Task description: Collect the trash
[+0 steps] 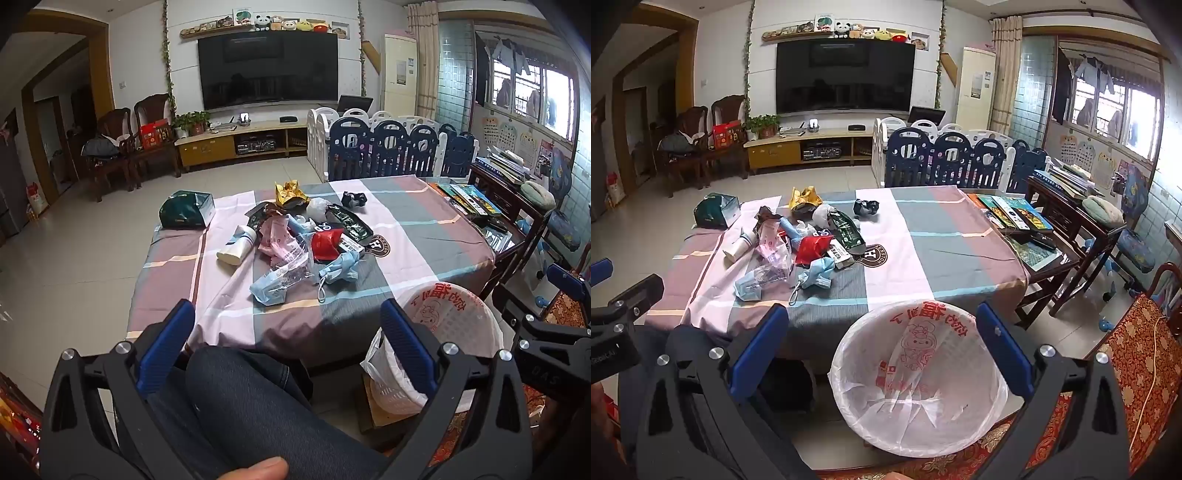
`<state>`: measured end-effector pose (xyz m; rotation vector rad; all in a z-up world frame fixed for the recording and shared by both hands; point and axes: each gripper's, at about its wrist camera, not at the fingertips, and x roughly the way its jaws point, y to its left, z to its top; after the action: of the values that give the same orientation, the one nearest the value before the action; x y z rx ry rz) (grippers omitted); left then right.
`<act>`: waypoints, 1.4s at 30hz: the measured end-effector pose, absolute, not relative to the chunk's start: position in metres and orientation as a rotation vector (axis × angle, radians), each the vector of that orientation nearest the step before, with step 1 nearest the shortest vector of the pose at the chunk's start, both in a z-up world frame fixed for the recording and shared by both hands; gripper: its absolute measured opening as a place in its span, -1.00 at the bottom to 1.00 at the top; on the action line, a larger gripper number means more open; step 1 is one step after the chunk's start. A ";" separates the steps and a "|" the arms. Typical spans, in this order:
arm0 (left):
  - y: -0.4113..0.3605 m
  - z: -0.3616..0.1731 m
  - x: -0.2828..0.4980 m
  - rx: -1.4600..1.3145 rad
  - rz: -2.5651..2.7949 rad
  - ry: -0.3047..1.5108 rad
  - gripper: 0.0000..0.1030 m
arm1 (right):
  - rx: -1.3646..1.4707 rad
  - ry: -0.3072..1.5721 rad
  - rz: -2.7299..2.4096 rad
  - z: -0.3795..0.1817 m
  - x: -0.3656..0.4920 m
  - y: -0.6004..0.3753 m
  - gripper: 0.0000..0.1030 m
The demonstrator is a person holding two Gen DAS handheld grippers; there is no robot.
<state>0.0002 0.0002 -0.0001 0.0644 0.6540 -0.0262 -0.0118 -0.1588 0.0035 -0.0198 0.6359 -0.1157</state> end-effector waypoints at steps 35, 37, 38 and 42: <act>0.000 0.000 0.001 0.060 -0.027 0.664 0.94 | -0.012 0.644 -0.119 -0.001 -0.009 -0.163 0.93; 0.000 0.000 0.001 0.060 -0.028 0.664 0.94 | -0.012 0.645 -0.120 -0.004 -0.011 -0.163 0.93; 0.000 0.000 0.001 0.060 -0.028 0.665 0.94 | -0.012 0.644 -0.120 -0.003 -0.010 -0.163 0.93; 0.000 0.000 0.001 0.059 -0.028 0.666 0.94 | -0.011 0.646 -0.119 -0.003 -0.010 -0.163 0.93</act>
<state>0.0006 0.0004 -0.0003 0.0591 0.6658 -0.0279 -0.0101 -0.1633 -0.0029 -0.0114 0.6460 -0.1188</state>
